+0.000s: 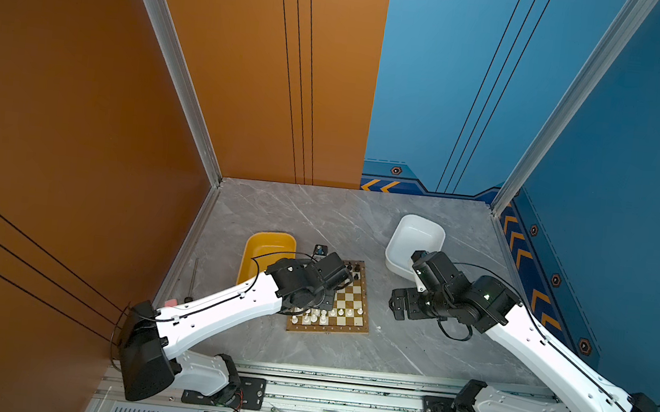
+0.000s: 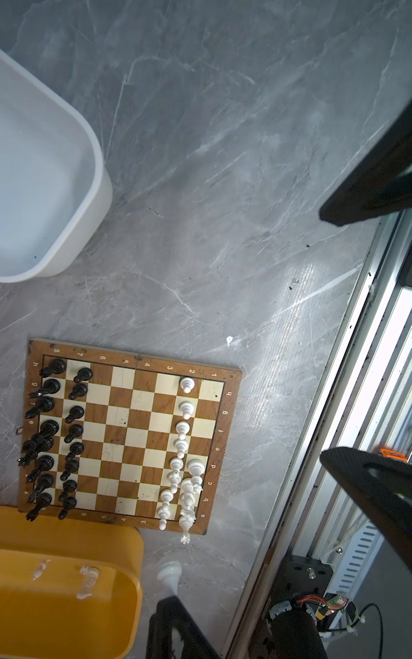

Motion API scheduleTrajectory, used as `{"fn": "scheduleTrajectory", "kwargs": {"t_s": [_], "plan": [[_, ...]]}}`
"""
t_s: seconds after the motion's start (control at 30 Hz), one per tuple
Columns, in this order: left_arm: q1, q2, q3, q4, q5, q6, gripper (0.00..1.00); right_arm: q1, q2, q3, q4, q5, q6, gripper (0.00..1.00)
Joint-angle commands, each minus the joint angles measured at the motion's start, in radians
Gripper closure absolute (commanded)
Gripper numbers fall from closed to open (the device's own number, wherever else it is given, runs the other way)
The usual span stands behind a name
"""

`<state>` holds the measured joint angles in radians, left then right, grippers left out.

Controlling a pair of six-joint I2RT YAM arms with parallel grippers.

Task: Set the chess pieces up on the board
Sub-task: 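Carry white piece with left gripper over board's near row while right gripper withdraws, then set white piece on near row, open left gripper while right gripper moves aside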

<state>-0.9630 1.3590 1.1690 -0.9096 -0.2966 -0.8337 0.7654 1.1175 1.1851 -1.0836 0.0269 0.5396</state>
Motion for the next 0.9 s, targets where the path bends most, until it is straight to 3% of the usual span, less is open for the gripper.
{"fn": "scheduleTrajectory", "kwargs": {"t_s": [0.0,0.23,0.57,0.87], "plan": [[-0.057,0.038,-0.014,0.019,-0.076,-0.06,0.97,-0.002,-0.038,-0.024,-0.05,-0.006,0.016,0.0],[-0.108,0.113,-0.044,0.105,-0.058,-0.076,0.93,-0.008,-0.09,-0.044,-0.078,0.0,0.011,0.0],[-0.113,0.247,-0.04,0.149,-0.022,-0.054,0.95,-0.046,-0.134,-0.064,-0.097,-0.008,0.004,0.0],[-0.13,0.26,-0.073,0.15,-0.01,-0.085,0.96,-0.104,-0.138,-0.082,-0.1,-0.033,-0.022,0.0]]}}
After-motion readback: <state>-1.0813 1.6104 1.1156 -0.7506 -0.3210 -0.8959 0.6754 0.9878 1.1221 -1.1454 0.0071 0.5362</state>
